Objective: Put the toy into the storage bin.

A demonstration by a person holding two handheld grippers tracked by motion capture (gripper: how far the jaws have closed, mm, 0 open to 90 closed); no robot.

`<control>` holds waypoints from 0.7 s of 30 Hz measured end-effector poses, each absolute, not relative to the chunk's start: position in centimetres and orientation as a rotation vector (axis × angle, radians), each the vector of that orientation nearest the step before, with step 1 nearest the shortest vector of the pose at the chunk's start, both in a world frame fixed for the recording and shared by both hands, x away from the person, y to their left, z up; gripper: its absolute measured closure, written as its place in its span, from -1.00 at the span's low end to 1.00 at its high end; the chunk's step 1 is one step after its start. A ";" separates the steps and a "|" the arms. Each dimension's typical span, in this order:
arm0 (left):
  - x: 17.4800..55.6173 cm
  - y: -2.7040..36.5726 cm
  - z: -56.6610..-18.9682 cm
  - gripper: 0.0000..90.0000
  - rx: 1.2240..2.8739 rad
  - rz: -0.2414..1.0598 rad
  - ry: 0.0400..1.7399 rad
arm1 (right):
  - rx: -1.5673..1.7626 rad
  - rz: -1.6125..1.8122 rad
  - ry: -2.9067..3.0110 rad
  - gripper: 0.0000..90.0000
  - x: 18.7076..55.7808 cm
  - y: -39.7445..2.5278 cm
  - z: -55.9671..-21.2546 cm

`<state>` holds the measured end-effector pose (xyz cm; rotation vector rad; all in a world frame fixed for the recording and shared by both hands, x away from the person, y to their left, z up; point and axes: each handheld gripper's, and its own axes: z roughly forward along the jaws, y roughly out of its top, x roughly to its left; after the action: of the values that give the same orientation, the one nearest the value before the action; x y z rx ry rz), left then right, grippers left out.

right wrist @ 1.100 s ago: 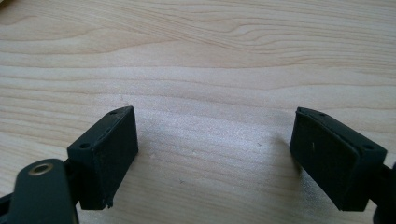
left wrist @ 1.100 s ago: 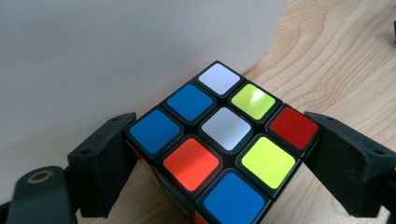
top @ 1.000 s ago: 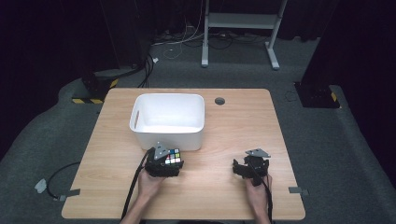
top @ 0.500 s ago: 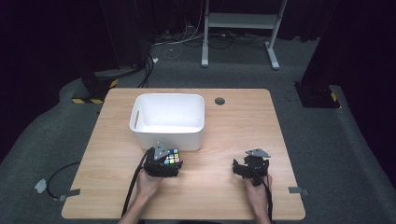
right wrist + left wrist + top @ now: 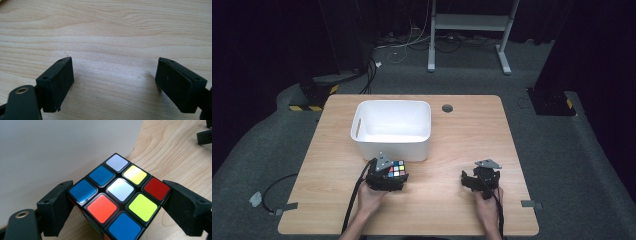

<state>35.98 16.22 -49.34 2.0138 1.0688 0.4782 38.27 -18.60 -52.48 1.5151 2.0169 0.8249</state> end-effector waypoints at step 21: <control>34.7 16.8 -47.5 -0.69 2.040 0.499 1.040 | 1.526 0.822 2.007 -0.67 38.1 -18.5 -52.5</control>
<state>34.68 16.83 -47.54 2.0399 1.0400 0.4992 38.14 -18.47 -52.48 1.5265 2.0071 0.8219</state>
